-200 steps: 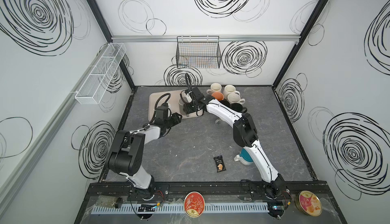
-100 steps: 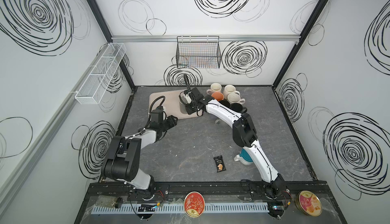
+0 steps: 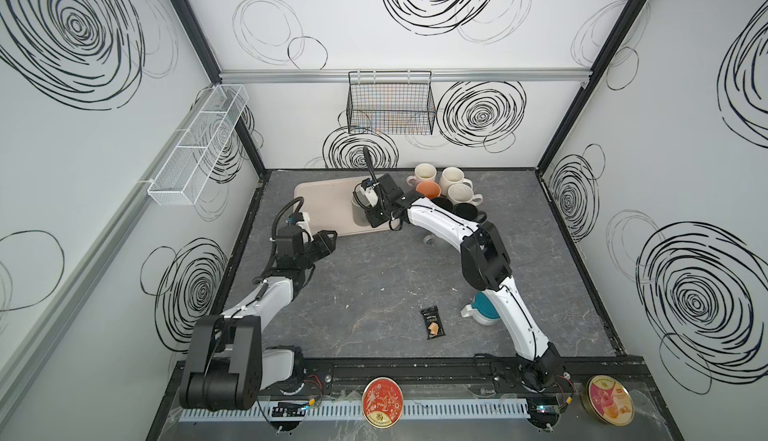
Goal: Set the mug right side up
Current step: 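Lift the grey mug with the right gripper, tilting its opening toward the left gripper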
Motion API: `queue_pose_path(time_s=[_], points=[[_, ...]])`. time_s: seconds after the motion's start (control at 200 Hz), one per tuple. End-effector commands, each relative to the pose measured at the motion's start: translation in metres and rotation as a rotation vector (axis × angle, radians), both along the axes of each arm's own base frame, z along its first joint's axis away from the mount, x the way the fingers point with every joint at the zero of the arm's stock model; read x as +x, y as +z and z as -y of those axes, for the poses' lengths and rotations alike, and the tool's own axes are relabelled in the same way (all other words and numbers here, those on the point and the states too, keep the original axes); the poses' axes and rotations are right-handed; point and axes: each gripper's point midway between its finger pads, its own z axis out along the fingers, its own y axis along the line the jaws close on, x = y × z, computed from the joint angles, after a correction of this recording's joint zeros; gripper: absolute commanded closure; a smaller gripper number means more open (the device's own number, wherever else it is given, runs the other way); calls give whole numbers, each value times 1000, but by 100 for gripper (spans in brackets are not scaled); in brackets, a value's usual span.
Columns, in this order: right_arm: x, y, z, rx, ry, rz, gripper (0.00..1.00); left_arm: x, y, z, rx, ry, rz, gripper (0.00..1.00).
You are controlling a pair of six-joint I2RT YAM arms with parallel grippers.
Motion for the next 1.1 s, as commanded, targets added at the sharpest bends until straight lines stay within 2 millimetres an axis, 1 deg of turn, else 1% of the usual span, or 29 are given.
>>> queue_pose_path(time_s=[0.0, 0.145, 0.23, 0.325, 0.42, 0.435, 0.48, 0.52, 0.57, 0.58, 0.67, 0.776, 0.841, 0.936, 1.016, 1.096], points=[[4, 117, -22, 250, 45, 206, 100, -2, 27, -9, 13, 8, 106, 54], [-3, 150, -22, 360, 45, 251, 100, -8, 52, -17, 16, 26, 183, 51], [-7, 164, -21, 403, 48, 273, 100, -12, 64, -21, 12, 35, 225, 49], [-12, 180, -19, 453, 54, 290, 100, -15, 77, -21, -9, 30, 273, 46], [-20, 202, -17, 522, 68, 319, 100, -19, 92, -15, -49, 2, 335, 41], [-22, 207, -16, 535, 72, 324, 100, -19, 99, -14, -52, -3, 368, 40], [-26, 220, -14, 577, 83, 339, 100, -21, 108, -11, -71, -18, 407, 38], [-32, 230, -13, 614, 100, 347, 100, -23, 115, -10, -84, -23, 437, 36], [-40, 248, -11, 670, 129, 365, 100, -25, 123, -8, -92, -34, 474, 34], [-40, 249, -11, 673, 132, 365, 100, -26, 125, -7, -94, -37, 481, 34], [-55, 274, -7, 769, 187, 377, 100, -30, 142, -1, -113, -74, 545, 30], [-70, 301, 0, 890, 251, 367, 100, -38, 166, 8, -148, -118, 638, 26], [-78, 314, 5, 951, 284, 356, 100, -43, 180, 13, -170, -143, 694, 24], [-91, 328, 7, 1004, 341, 341, 100, -51, 199, 24, -192, -194, 767, 23], [-101, 337, 8, 1044, 387, 331, 100, -54, 210, 33, -212, -234, 799, 23], [-112, 348, 10, 1088, 430, 324, 100, -54, 217, 38, -235, -253, 820, 23]])
